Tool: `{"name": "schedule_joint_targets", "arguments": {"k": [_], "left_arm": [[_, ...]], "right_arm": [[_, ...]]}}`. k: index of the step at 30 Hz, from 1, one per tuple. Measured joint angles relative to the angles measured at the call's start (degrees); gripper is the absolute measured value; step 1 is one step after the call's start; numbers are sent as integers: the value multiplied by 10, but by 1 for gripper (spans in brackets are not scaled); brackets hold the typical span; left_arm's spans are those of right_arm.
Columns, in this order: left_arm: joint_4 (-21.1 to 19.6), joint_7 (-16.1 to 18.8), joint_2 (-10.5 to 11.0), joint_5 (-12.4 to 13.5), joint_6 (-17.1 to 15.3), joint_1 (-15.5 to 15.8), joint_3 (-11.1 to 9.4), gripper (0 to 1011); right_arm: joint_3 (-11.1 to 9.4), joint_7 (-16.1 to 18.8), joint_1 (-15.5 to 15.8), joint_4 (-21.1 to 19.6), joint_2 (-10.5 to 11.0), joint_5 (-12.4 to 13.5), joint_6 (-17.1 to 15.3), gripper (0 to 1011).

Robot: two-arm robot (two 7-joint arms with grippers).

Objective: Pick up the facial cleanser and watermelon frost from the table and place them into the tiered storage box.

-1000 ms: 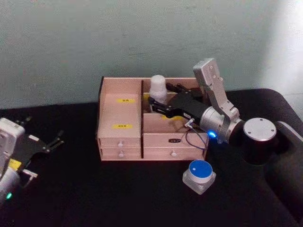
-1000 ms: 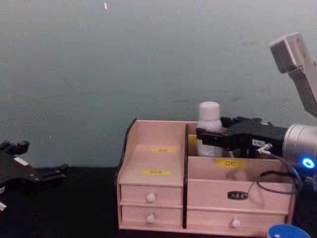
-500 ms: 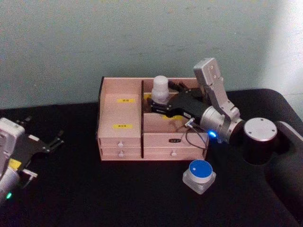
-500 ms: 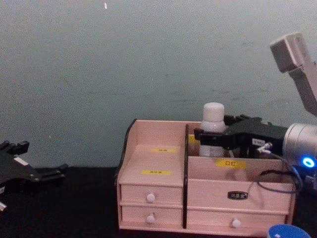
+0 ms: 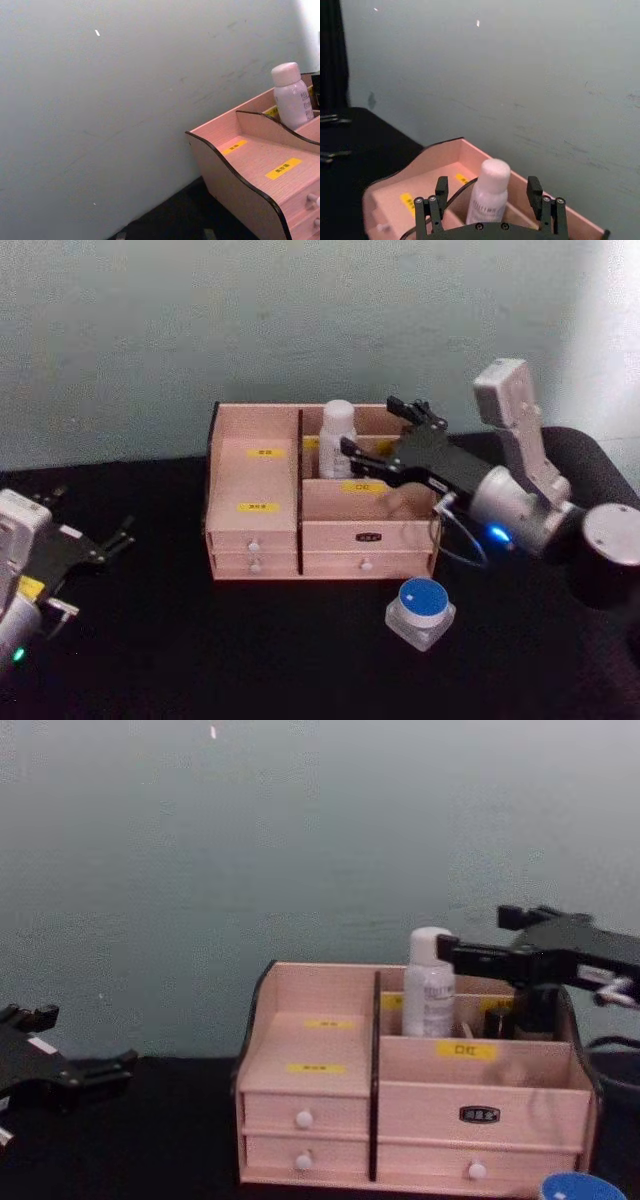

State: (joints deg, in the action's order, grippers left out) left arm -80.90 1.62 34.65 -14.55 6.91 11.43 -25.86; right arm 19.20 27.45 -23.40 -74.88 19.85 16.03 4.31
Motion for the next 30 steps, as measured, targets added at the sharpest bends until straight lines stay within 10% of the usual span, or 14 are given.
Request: {"name": "schedule_joint_targets", "arguments": {"k": [20, 30], "left_arm": [[0, 0, 0, 0, 0, 0, 0, 1001], [0, 0, 0, 0, 0, 0, 0, 1002]], "right_arm": [[-38, 94, 180, -174, 169, 112, -34, 1000], [-18, 83, 199, -175, 191, 116, -61, 1000]]}}
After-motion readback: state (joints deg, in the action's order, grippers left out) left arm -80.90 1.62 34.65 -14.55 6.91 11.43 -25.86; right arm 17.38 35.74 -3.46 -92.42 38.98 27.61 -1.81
